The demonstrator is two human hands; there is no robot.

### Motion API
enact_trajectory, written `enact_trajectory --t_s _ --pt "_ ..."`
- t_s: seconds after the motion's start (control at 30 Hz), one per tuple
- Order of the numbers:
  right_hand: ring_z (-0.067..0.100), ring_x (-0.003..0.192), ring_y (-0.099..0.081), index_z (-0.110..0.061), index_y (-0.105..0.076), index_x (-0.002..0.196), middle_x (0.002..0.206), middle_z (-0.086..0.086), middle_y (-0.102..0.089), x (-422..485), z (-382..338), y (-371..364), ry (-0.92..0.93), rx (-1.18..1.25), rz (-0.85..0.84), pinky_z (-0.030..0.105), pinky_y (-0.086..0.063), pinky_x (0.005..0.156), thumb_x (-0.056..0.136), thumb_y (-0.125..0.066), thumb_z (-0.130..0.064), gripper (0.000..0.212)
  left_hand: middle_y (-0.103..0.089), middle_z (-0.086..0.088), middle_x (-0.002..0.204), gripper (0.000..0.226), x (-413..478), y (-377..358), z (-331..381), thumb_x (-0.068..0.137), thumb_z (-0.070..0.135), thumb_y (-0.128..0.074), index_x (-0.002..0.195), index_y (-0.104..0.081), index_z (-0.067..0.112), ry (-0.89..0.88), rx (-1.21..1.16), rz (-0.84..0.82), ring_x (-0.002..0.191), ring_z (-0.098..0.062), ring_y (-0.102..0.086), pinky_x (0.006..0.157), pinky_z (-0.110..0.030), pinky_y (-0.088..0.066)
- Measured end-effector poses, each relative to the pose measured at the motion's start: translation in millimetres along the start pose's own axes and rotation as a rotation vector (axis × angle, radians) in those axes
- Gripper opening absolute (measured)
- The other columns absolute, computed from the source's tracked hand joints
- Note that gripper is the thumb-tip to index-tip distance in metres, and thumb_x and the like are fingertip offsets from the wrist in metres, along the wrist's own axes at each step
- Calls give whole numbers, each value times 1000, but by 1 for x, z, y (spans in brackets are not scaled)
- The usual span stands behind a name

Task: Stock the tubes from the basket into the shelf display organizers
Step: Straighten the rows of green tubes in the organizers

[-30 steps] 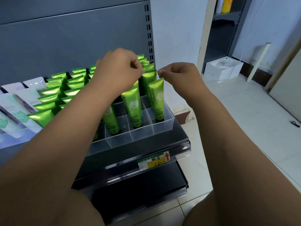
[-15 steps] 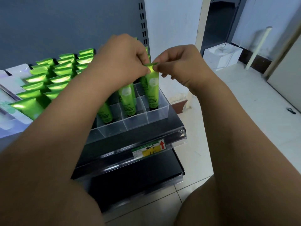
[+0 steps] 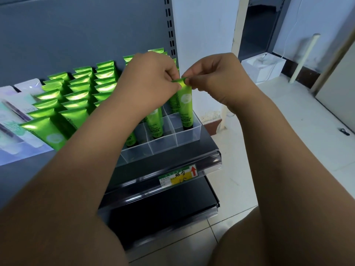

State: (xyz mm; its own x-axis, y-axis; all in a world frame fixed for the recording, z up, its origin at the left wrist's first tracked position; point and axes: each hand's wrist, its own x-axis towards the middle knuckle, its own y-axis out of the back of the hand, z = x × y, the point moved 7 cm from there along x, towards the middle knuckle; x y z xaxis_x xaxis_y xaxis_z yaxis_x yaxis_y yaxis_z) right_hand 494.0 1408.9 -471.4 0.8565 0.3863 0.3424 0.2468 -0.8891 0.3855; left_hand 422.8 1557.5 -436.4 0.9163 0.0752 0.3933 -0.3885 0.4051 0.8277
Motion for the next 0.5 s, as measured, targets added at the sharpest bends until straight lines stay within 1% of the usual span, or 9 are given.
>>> enact_trajectory --t_s 0.07,0.17,0.2,0.23,0.3,0.37,0.5 --pt "-1 67 -65 -12 -81 93 82 2 -76 0 0 -1 -7 6 -6 15 -54 68 85 -76 -10 10 -73 7 85 7 -1 0 1 84 23 -78 90 -75 26 -8 7 1 85 -13 -68 84 -38 -58" --pt "-1 70 -66 -13 -81 93 83 0 -77 0 -1 -1 -13 28 0 12 -51 64 85 -76 -12 10 -72 9 83 2 0 2 1 86 27 -77 87 -76 26 -5 -29 23 82 -10 -68 82 -35 -58" --pt "2 72 -68 -12 -81 93 84 1 -77 0 -1 0 -18 57 12 13 -52 64 86 -75 -12 9 -72 9 82 4 1 4 0 87 29 -75 87 -76 25 -1 -49 51 81 -9 -68 80 -33 -58" --pt "8 76 -71 -12 -81 93 85 2 -77 1 0 2 -27 88 28 18 -55 66 87 -73 -13 10 -71 9 81 8 2 7 -2 88 31 -73 86 -76 25 4 -70 87 81 -9 -67 78 -32 -57" --pt "20 86 -73 -11 -81 93 87 4 -78 3 5 5 -63 137 65 31 -59 76 88 -69 -17 13 -72 8 82 12 5 15 -8 91 30 -68 87 -76 22 14 -103 170 81 -9 -67 78 -32 -57" --pt "23 88 -73 -10 -80 93 88 5 -78 7 12 7 -103 165 107 35 -60 81 89 -68 -18 15 -72 7 84 13 10 19 -15 90 25 -65 88 -76 20 23 -107 204 80 -8 -66 80 -33 -58" --pt "12 79 -69 -8 -79 95 91 2 -77 12 22 2 -132 136 124 24 -58 73 91 -70 -18 14 -70 11 82 9 19 14 -26 87 23 -67 88 -76 22 35 -57 182 82 -9 -66 83 -36 -58"
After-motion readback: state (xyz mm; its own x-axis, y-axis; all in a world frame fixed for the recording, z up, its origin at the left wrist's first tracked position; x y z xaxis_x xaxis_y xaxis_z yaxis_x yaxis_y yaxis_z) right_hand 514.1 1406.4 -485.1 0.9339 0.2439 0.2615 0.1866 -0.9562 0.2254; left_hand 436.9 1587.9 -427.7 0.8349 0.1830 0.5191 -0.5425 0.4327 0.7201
